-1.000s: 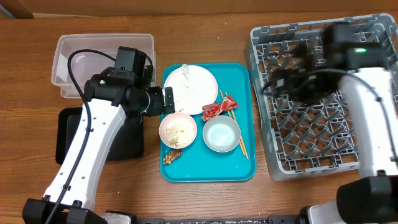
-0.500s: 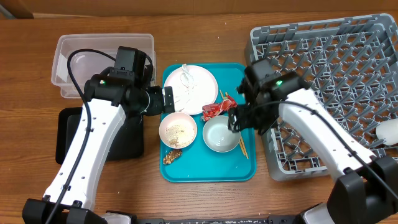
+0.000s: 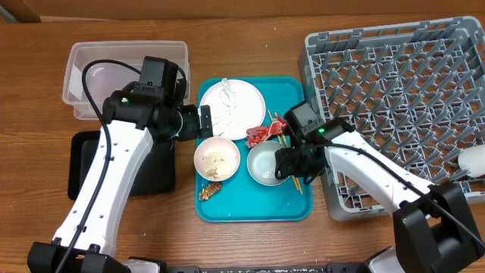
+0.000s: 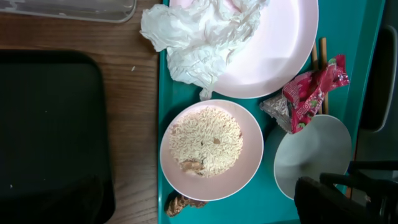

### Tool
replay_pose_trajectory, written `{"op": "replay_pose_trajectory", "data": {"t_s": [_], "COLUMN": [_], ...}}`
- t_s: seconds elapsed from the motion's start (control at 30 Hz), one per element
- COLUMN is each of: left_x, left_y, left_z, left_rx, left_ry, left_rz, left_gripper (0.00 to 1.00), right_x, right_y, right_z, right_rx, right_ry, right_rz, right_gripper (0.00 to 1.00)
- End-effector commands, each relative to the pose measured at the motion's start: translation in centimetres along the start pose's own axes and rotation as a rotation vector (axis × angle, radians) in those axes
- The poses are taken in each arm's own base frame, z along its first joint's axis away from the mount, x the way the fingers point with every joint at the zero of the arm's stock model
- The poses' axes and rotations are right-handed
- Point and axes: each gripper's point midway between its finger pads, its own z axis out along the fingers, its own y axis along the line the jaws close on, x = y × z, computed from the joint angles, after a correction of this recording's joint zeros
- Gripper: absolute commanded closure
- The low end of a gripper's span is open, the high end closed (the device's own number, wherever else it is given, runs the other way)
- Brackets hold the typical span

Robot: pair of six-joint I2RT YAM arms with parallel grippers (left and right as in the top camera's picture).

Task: Sort waste into correct bins and load items into the dishwasher
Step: 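Reach the right gripper to the white bowl and grasp its rim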

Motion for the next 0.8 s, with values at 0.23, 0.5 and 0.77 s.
{"op": "replay_pose_trajectory", "data": {"t_s": [0.23, 0.5, 0.77], "left_x": [-0.45, -0.35, -0.35], "left_y": [0.06, -0.04, -0.03], "left_z": [-0.52, -0.50, -0.50], "left_rx": [-0.002, -0.001, -0.002], "left_ry": [-0.020, -0.017, -0.017], "left_rz": [0.024, 0.026, 0.027], "left_gripper": [0.00, 0.00, 0.00], "right_x": [-0.03, 0.04, 0.41], "right_y": [-0.26, -0.29, -0.41], "right_z": [-0.16, -0.16, -0.49], "right_rx": [0.010, 0.012, 0.020], "right_ry": [-0.019, -0.017, 0.002], "right_rz": [0.036, 0.037, 0.046], "right_gripper": [0.73, 0.89, 0.96]}}
